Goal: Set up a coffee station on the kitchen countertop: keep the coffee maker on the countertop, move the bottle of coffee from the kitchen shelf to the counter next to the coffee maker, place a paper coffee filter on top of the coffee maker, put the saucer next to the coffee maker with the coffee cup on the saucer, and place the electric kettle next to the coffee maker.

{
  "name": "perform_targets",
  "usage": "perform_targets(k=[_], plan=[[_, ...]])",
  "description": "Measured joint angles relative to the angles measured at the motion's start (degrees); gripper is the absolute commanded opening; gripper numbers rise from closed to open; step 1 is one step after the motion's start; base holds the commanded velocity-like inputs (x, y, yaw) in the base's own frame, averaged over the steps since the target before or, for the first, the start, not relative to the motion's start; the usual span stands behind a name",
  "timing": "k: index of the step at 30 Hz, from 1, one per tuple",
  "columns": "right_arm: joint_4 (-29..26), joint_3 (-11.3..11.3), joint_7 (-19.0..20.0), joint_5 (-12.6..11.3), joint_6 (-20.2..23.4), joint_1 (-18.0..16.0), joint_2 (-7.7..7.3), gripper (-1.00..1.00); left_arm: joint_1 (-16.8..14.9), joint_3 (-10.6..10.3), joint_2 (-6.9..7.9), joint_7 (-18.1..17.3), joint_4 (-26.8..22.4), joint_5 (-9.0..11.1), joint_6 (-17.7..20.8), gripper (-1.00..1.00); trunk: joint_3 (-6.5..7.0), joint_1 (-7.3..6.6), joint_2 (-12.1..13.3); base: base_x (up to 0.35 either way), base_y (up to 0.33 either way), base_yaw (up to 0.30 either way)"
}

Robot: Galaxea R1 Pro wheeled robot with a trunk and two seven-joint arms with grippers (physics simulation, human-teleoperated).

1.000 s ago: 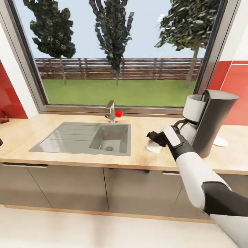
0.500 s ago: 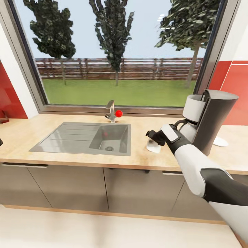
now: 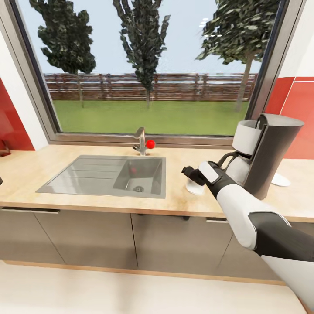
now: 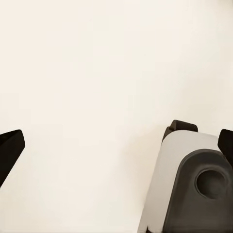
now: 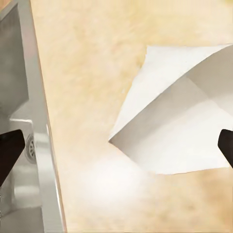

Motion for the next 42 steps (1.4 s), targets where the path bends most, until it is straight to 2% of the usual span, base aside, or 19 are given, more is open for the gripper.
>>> perform_targets(k=[6, 19, 20, 28, 42], plan=[[0.13, 0.04, 0.08, 0.22, -0.23, 0.00, 0.03, 1.00, -0.01, -0.03, 0.07, 0.00, 0.83, -0.12, -0.03, 1.00, 0.00, 0.00, 0.00, 0.207, 0.022, 0.000], [0.89, -0.01, 0.67, 0.14, -1.16, 0.00, -0.49, 1.00, -0.01, -0.12, 0.08, 0.00, 0.93, -0.13, -0.08, 1.00, 0.00, 0.02, 0.00, 0.019, 0.001, 0.000], [1.66, -0.03, 1.03, 0.13, -1.76, 0.00, -0.53, -1.00, -0.01, -0.13, 0.08, 0.00, 0.93, -0.13, -0.08, 1.00, 0.00, 0.02, 0.00, 0.001, 0.000, 0.000], [4.23, -0.10, 3.80, 0.17, -4.15, -0.01, -0.95, -1.00, -0.01, -0.12, 0.08, 0.00, 0.94, -0.14, -0.08, 1.00, 0.00, 0.02, 0.00, 0.000, 0.000, 0.000], [4.58, -0.19, 4.34, 0.05, -4.46, -0.01, -1.05, -1.00, -0.01, -0.12, 0.08, 0.00, 0.96, -0.39, -0.17, 1.00, 0.00, 0.02, 0.00, 0.000, 0.000, 0.000]])
